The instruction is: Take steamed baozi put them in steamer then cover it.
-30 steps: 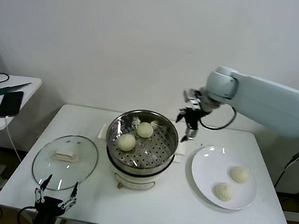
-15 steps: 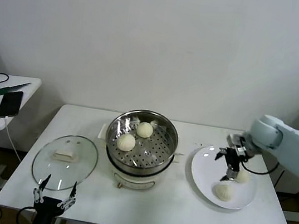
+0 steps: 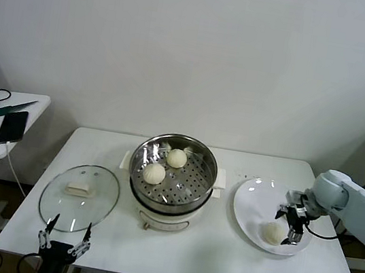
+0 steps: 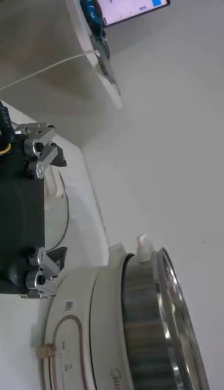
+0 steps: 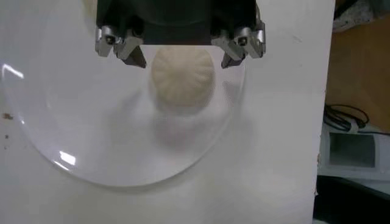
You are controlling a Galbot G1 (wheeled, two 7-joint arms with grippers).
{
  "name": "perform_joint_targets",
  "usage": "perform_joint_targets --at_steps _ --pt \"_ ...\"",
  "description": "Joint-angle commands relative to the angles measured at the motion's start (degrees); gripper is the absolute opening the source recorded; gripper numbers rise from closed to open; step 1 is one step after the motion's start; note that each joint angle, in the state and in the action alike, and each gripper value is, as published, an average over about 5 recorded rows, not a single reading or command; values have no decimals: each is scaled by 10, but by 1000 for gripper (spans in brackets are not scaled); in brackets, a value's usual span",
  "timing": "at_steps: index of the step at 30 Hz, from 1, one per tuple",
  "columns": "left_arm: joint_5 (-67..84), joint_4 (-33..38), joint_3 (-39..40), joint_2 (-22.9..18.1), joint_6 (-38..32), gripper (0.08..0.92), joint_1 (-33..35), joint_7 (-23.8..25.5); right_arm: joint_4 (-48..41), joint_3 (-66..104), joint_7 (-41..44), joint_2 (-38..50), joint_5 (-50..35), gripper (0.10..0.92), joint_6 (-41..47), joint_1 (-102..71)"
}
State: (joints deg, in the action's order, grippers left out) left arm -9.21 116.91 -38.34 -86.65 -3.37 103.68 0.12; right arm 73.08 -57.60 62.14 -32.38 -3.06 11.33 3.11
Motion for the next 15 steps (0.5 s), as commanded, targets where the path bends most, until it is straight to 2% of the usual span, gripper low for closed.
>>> perform_joint_targets --at_steps 1,15 --pt "-2 0 -1 0 0 823 1 0 -20 35 -2 -14 24 823 -3 -45" --pt "-6 -4 2 -2 -2 823 5 -1 -35 26 -2 -30 26 810 -5 -34"
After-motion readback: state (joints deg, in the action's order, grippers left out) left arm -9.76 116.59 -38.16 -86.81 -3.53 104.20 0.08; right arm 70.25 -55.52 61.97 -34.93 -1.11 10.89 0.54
